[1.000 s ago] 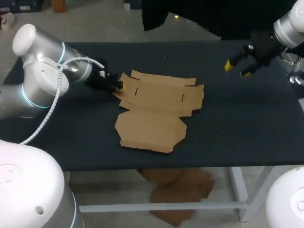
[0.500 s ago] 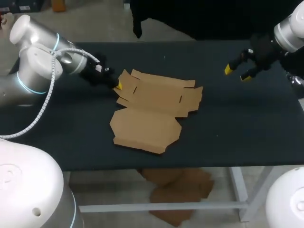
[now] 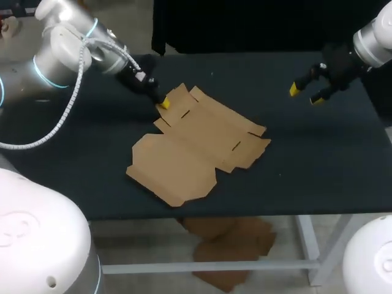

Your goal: Assemble the packaging by folding the flat box into shape, placing the metal phone stand inside, and closing the box properly

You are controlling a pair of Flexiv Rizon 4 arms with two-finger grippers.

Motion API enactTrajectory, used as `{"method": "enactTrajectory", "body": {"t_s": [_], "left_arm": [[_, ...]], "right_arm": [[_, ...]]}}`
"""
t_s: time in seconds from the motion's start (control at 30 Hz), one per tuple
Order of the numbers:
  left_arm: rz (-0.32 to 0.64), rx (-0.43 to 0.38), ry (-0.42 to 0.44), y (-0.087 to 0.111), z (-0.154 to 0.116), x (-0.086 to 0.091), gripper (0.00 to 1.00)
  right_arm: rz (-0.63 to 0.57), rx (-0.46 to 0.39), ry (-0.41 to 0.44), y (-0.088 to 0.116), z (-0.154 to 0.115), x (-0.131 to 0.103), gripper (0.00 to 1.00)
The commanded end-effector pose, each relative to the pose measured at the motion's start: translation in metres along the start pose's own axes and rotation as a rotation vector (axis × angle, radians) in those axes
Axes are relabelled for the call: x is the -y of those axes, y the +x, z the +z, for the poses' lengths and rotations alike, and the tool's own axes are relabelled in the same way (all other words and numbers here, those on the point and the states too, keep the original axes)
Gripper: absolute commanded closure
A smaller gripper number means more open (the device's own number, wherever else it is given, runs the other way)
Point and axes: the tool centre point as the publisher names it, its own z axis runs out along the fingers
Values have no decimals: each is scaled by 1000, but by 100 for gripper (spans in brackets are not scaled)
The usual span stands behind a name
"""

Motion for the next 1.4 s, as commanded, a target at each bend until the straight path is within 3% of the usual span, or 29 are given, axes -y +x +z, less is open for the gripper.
{"method": "enactTrajectory", "body": {"t_s": [0.03,0.23,0.57,0.67,0.73,0.83,1.0,1.4], "left_arm": [[77,15,-259,3,7,13,100],[130,10,-315,-1,11,24,100],[162,51,-325,-2,17,48,98],[158,60,-324,-4,21,53,57],[147,68,-318,-6,24,55,0],[122,92,-290,-7,25,56,0],[33,109,-164,-11,9,55,0],[-74,82,56,-6,-45,26,0]], "right_arm": [[0,-1,1,0,-1,0,0],[0,-1,1,0,-1,0,0],[0,-1,1,0,-1,0,0],[0,-1,1,0,-1,0,0],[0,-1,1,0,-1,0,0],[0,-1,1,0,-1,0,0],[0,-1,1,0,-1,0,0],[0,-1,1,0,-1,0,0]]}}
